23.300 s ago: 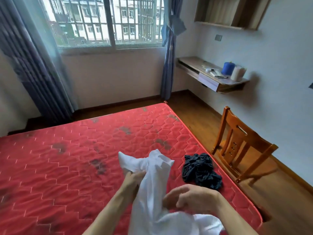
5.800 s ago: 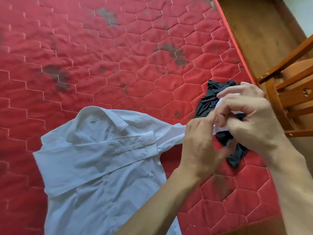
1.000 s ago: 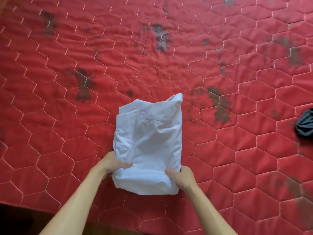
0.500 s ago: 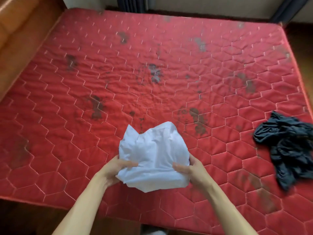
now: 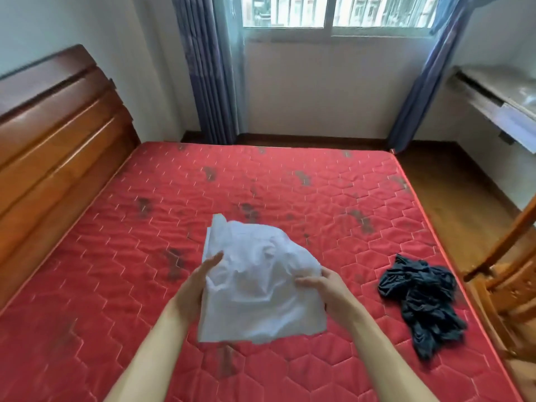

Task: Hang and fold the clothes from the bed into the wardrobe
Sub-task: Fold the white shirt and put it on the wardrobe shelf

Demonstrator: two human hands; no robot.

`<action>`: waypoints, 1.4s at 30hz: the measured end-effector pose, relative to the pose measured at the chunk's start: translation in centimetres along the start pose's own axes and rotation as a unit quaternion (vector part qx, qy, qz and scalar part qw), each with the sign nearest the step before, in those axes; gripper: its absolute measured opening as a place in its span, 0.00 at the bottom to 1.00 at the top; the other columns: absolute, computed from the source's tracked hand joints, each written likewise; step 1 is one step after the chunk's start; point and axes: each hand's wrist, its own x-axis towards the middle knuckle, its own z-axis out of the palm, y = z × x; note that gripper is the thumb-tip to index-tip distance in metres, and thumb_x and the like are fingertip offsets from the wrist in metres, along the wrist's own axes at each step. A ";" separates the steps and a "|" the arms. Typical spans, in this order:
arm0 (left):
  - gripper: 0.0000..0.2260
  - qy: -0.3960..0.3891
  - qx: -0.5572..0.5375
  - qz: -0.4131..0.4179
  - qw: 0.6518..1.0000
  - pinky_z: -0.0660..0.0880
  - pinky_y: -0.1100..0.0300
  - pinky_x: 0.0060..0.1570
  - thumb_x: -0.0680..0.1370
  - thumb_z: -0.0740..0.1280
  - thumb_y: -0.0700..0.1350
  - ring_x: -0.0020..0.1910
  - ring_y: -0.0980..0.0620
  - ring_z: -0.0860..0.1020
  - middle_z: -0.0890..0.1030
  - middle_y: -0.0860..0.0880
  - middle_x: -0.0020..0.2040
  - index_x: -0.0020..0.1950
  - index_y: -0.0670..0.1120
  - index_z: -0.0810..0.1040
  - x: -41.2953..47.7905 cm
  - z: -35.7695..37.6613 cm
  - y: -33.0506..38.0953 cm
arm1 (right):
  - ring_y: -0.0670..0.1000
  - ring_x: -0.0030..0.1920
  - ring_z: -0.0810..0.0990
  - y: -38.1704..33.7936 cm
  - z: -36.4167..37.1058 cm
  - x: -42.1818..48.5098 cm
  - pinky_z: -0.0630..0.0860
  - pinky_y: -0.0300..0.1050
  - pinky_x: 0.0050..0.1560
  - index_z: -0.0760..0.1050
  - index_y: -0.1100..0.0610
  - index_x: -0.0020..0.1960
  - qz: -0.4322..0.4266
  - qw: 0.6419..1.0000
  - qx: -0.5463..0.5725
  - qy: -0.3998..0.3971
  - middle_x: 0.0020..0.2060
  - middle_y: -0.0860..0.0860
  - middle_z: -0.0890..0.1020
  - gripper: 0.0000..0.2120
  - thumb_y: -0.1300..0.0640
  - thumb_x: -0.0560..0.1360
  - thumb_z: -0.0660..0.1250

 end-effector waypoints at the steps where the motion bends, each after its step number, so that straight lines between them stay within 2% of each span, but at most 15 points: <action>1: 0.25 0.003 0.027 0.007 1.000 0.81 0.49 0.51 0.69 0.76 0.53 0.51 0.40 0.83 0.82 0.37 0.58 0.61 0.40 0.83 0.3 0.3 1.1 | 0.60 0.50 0.85 -0.9 0.1 -0.1 0.82 0.54 0.49 0.81 0.60 0.58 -0.018 1.000 0.013 0.019 0.51 0.60 0.85 0.19 0.66 0.66 0.74; 4: 0.28 -0.009 0.075 0.027 0.997 0.81 0.51 0.48 0.61 0.80 0.45 0.46 0.42 0.83 0.83 0.37 0.54 0.59 0.37 0.82 0.5 0.9 4.4 | 0.59 0.48 0.85 -4.2 -0.8 -0.5 0.80 0.53 0.46 0.82 0.60 0.55 -0.038 0.992 0.119 -0.021 0.52 0.63 0.84 0.19 0.63 0.64 0.72; 6: 0.32 -0.005 0.083 0.044 0.996 0.80 0.47 0.52 0.55 0.84 0.44 0.47 0.40 0.83 0.82 0.36 0.54 0.57 0.37 0.84 0.5 0.4 6.4 | 0.58 0.39 0.80 -6.3 -1.9 -0.1 0.76 0.47 0.38 0.83 0.61 0.54 -0.003 0.980 0.186 -0.069 0.43 0.60 0.83 0.19 0.51 0.69 0.71; 9: 0.32 -0.007 0.059 0.037 0.998 0.74 0.38 0.63 0.54 0.85 0.46 0.50 0.37 0.82 0.83 0.35 0.55 0.56 0.38 0.84 1.0 0.5 9.7 | 0.58 0.44 0.74 -9.5 -2.1 2.1 0.70 0.49 0.45 0.80 0.56 0.62 0.057 0.992 0.078 -0.085 0.46 0.59 0.77 0.30 0.33 0.71 0.68; 11: 0.24 0.004 0.048 0.039 0.998 0.69 0.39 0.69 0.67 0.77 0.47 0.53 0.37 0.80 0.82 0.36 0.58 0.61 0.39 0.82 1.5 1.3 11.9 | 0.53 0.43 0.81 -11.4 -1.1 3.5 0.77 0.48 0.45 0.76 0.53 0.61 0.045 0.999 0.001 -0.017 0.50 0.53 0.80 0.25 0.43 0.69 0.74; 12: 0.22 0.009 0.057 0.045 0.997 0.71 0.41 0.68 0.70 0.74 0.48 0.53 0.38 0.80 0.82 0.37 0.58 0.62 0.40 0.82 1.9 1.7 13.1 | 0.51 0.44 0.83 -12.1 -0.6 4.1 0.80 0.49 0.48 0.72 0.53 0.67 0.023 0.999 -0.003 0.024 0.53 0.52 0.80 0.29 0.50 0.69 0.76; 15: 0.27 -0.006 0.115 0.079 0.990 0.80 0.48 0.52 0.67 0.77 0.53 0.49 0.41 0.82 0.83 0.37 0.56 0.61 0.41 0.83 2.8 2.0 16.3 | 0.53 0.52 0.85 -14.6 -0.3 4.2 0.82 0.51 0.53 0.63 0.45 0.76 -0.082 0.993 0.064 0.064 0.61 0.53 0.79 0.41 0.62 0.69 0.77; 19: 0.26 -0.040 0.155 0.140 0.977 0.80 0.45 0.54 0.70 0.77 0.48 0.54 0.37 0.81 0.78 0.33 0.63 0.65 0.38 0.79 3.3 1.3 20.1 | 0.59 0.54 0.84 -18.5 -0.8 3.4 0.82 0.53 0.53 0.73 0.44 0.69 -0.185 0.980 0.069 0.037 0.54 0.56 0.85 0.35 0.67 0.68 0.76; 24: 0.14 -0.017 0.173 0.202 0.964 0.83 0.49 0.45 0.77 0.69 0.37 0.49 0.39 0.84 0.83 0.36 0.56 0.62 0.36 0.79 2.2 1.9 24.0 | 0.58 0.55 0.84 -22.4 -0.7 3.2 0.81 0.51 0.56 0.80 0.53 0.64 -0.223 0.974 -0.034 -0.002 0.55 0.53 0.85 0.32 0.72 0.63 0.78; 27: 0.20 0.016 0.211 0.253 0.944 0.83 0.52 0.44 0.72 0.77 0.44 0.49 0.39 0.84 0.84 0.35 0.55 0.60 0.35 0.80 1.2 2.0 25.8 | 0.51 0.44 0.85 -25.0 -0.1 3.6 0.82 0.41 0.45 0.86 0.52 0.51 -0.287 0.924 -0.238 0.090 0.42 0.47 0.87 0.20 0.61 0.61 0.83; 30: 0.25 0.066 0.242 0.285 0.925 0.83 0.51 0.48 0.68 0.80 0.51 0.52 0.39 0.84 0.85 0.39 0.53 0.58 0.37 0.82 0.1 2.5 27.3 | 0.47 0.34 0.80 -27.2 0.8 4.3 0.76 0.42 0.37 0.86 0.50 0.41 -0.368 0.846 -0.336 0.191 0.33 0.46 0.84 0.09 0.52 0.63 0.82; 34: 0.31 0.164 0.360 0.244 0.885 0.80 0.48 0.56 0.65 0.75 0.63 0.55 0.42 0.83 0.86 0.43 0.54 0.60 0.43 0.81 -0.7 2.7 28.8 | 0.45 0.48 0.77 -29.9 2.2 4.3 0.71 0.30 0.49 0.86 0.55 0.42 -0.507 0.777 -0.313 0.203 0.48 0.50 0.77 0.10 0.55 0.63 0.82; 37: 0.51 0.266 0.419 0.217 0.840 0.72 0.47 0.65 0.63 0.75 0.67 0.69 0.41 0.73 0.73 0.39 0.71 0.79 0.44 0.61 -1.3 4.6 29.2 | 0.45 0.46 0.80 -32.4 3.2 2.7 0.74 0.34 0.49 0.83 0.54 0.48 -0.532 0.770 -0.319 0.151 0.48 0.48 0.82 0.10 0.55 0.69 0.79; 39: 0.54 0.177 0.431 0.298 0.833 0.68 0.49 0.69 0.63 0.77 0.67 0.75 0.47 0.66 0.64 0.44 0.78 0.81 0.51 0.54 -1.7 7.5 29.3 | 0.46 0.38 0.78 -33.8 3.6 1.4 0.75 0.43 0.43 0.75 0.49 0.50 -0.526 0.771 -0.335 0.131 0.38 0.46 0.82 0.11 0.53 0.72 0.75; 42: 0.50 0.015 0.464 0.362 0.809 0.68 0.58 0.69 0.62 0.80 0.63 0.73 0.59 0.69 0.71 0.57 0.74 0.79 0.55 0.60 -1.8 13.6 28.1 | 0.51 0.36 0.75 -35.4 3.2 0.0 0.75 0.49 0.40 0.69 0.48 0.52 -0.543 0.744 -0.375 0.100 0.35 0.49 0.81 0.14 0.49 0.73 0.73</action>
